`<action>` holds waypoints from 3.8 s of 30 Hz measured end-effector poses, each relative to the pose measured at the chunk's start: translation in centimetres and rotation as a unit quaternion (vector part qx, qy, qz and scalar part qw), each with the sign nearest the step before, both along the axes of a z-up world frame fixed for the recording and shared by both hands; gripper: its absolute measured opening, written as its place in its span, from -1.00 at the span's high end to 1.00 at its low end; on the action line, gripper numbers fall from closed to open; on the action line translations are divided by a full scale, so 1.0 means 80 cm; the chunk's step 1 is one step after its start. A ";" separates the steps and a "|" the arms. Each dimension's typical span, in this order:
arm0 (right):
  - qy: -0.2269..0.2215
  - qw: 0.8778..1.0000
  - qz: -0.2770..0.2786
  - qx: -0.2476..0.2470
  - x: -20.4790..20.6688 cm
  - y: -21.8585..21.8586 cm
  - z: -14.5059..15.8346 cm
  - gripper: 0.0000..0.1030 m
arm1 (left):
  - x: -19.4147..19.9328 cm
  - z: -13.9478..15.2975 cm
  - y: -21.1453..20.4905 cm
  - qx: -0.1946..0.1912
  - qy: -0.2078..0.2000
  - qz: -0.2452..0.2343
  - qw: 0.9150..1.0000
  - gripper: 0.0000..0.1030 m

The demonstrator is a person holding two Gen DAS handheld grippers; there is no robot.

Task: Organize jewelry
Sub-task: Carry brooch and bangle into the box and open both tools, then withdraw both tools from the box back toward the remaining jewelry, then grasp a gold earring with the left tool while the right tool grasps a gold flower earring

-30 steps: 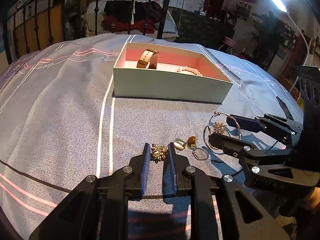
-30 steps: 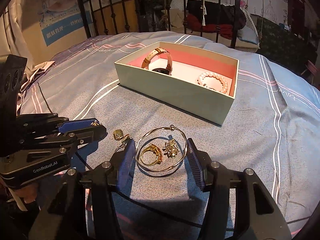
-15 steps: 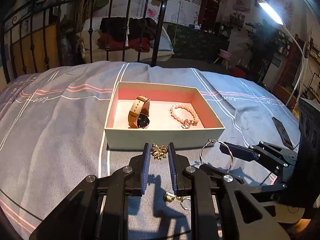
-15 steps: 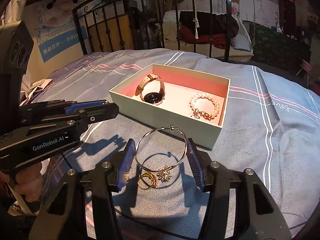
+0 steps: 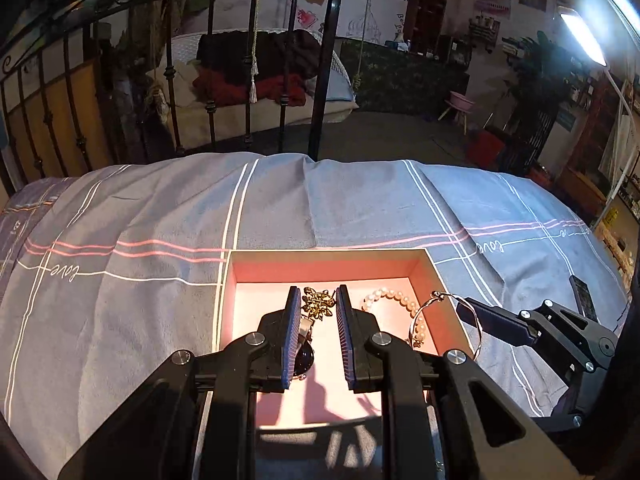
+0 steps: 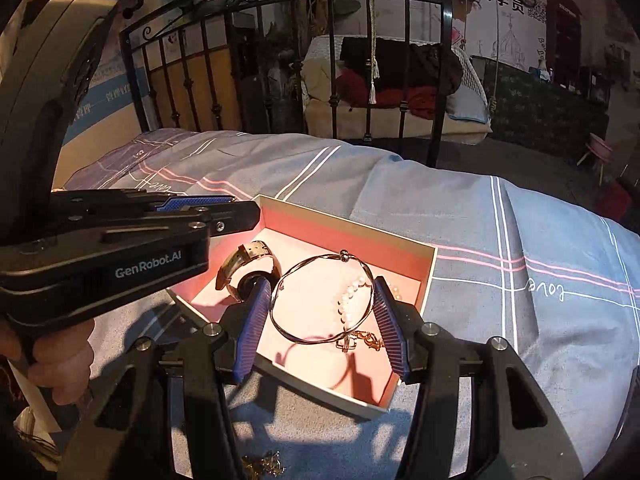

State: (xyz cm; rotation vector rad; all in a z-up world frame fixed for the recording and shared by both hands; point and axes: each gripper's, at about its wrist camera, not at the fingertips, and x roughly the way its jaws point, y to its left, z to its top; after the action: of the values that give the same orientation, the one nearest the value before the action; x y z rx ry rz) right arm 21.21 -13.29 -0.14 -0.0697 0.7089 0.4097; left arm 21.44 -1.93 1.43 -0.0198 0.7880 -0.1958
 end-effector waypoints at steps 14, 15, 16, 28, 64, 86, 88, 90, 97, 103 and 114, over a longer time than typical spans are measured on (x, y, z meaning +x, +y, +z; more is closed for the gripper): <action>0.062 0.998 0.002 0.009 0.033 0.005 -0.044 -0.03 | 0.072 -0.057 -0.026 0.060 0.090 -0.056 0.993 0.66; 0.065 0.998 0.003 0.010 0.035 0.005 -0.046 -0.02 | 0.073 -0.061 -0.026 0.060 0.093 -0.056 0.992 0.66; 0.066 0.998 0.004 0.011 0.035 0.006 -0.048 -0.02 | 0.076 -0.064 -0.025 0.061 0.096 -0.055 0.992 0.66; 0.079 0.997 0.014 0.003 0.044 0.021 -0.059 -0.03 | 0.078 -0.068 -0.024 0.060 0.095 -0.046 0.993 0.66; 0.051 0.998 -0.022 0.039 -0.164 -0.051 -0.086 -0.08 | -0.188 -0.096 0.007 -0.026 0.065 -0.026 0.997 -0.02; 0.059 0.998 -0.017 0.033 -0.162 -0.053 -0.087 -0.03 | -0.173 -0.112 0.000 0.032 0.028 -0.039 0.998 0.74; 0.063 0.998 -0.019 0.024 -0.152 -0.053 -0.086 0.11 | -0.172 -0.113 0.007 0.008 0.030 -0.036 0.999 0.74; 0.071 0.997 -0.019 0.017 -0.142 -0.052 -0.086 0.23 | -0.171 -0.113 0.011 -0.003 0.030 -0.035 0.999 0.74; 0.079 0.997 0.010 -0.019 -0.123 -0.023 -0.087 0.23 | -0.174 -0.115 0.011 -0.013 0.026 -0.033 0.999 0.74; 0.075 0.996 0.036 -0.036 -0.116 -0.001 -0.089 0.59 | -0.174 -0.117 0.024 -0.053 0.027 -0.031 0.998 0.74; 0.060 0.998 0.020 0.003 -0.133 -0.016 -0.081 0.59 | -0.185 -0.112 0.012 -0.014 0.001 -0.016 1.000 0.74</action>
State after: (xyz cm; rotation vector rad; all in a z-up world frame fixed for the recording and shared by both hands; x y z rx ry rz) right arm 10.59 -14.54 -6.58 -0.0540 0.8263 0.4570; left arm 6.68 -0.95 -7.56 -0.0339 0.7882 -0.2378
